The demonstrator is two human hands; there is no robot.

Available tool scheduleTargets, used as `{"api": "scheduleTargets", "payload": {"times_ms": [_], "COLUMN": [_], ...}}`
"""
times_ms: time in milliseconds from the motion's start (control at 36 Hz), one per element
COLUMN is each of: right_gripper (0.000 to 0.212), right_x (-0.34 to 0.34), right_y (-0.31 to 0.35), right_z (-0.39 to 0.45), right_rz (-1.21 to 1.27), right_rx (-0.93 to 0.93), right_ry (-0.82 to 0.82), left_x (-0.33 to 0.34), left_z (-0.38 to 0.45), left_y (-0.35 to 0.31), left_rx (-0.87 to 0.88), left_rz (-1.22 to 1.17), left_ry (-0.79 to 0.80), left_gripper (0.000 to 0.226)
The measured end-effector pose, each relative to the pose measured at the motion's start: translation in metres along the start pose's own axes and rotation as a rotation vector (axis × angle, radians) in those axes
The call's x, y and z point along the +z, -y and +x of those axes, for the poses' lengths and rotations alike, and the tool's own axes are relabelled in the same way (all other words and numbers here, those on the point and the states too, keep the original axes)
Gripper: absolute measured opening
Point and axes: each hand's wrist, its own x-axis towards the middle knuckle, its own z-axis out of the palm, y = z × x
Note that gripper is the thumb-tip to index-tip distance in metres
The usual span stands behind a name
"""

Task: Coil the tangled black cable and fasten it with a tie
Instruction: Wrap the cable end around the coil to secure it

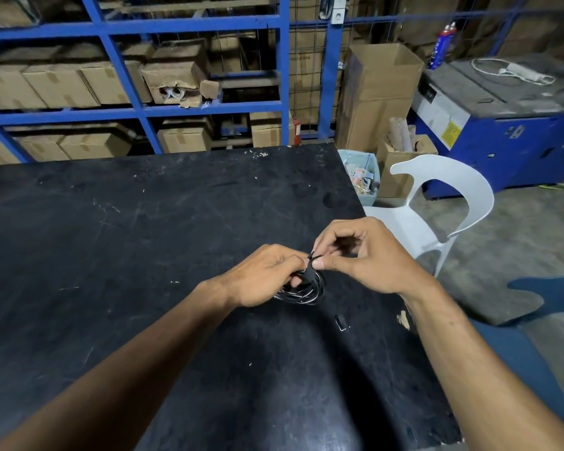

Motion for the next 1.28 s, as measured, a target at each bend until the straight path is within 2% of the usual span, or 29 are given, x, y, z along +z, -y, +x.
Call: {"api": "scheduleTargets", "payload": {"times_ms": [194, 361, 611, 778, 889, 972, 1111, 1278], "right_gripper": [0.010, 0.011, 0.005, 0.007, 0.007, 0.013, 0.037, 0.033], "right_x": [-0.006, -0.006, -0.003, 0.004, 0.005, 0.005, 0.003, 0.004], "right_y": [0.000, 0.000, -0.011, -0.018, -0.020, -0.019, -0.021, -0.018], "right_z": [0.003, 0.002, 0.004, 0.004, 0.004, 0.006, 0.010, 0.014], "right_rz": [-0.056, -0.125, -0.069, 0.038, 0.060, 0.135, 0.256, 0.247], "right_rx": [0.087, 0.073, 0.079, 0.089, 0.095, 0.119, 0.197, 0.282], "right_ry": [0.014, -0.027, -0.114, -0.167, -0.173, -0.169, -0.155, -0.103], "left_x": [0.006, 0.010, 0.010, 0.017, 0.020, 0.021, 0.021, 0.023], "left_z": [0.000, -0.001, -0.003, -0.001, -0.002, -0.003, -0.004, -0.007], "left_y": [0.002, 0.000, 0.000, 0.002, 0.005, 0.006, 0.011, 0.018], "left_rx": [0.011, -0.003, 0.064, 0.047, 0.048, 0.060, 0.094, 0.108], "left_rz": [0.017, 0.056, 0.092, 0.038, -0.012, 0.002, 0.055, 0.039], "left_ry": [-0.048, -0.088, -0.112, -0.169, -0.168, -0.179, -0.220, -0.224], "left_gripper": [0.035, 0.037, 0.036, 0.047, 0.044, 0.040, 0.037, 0.029]}}
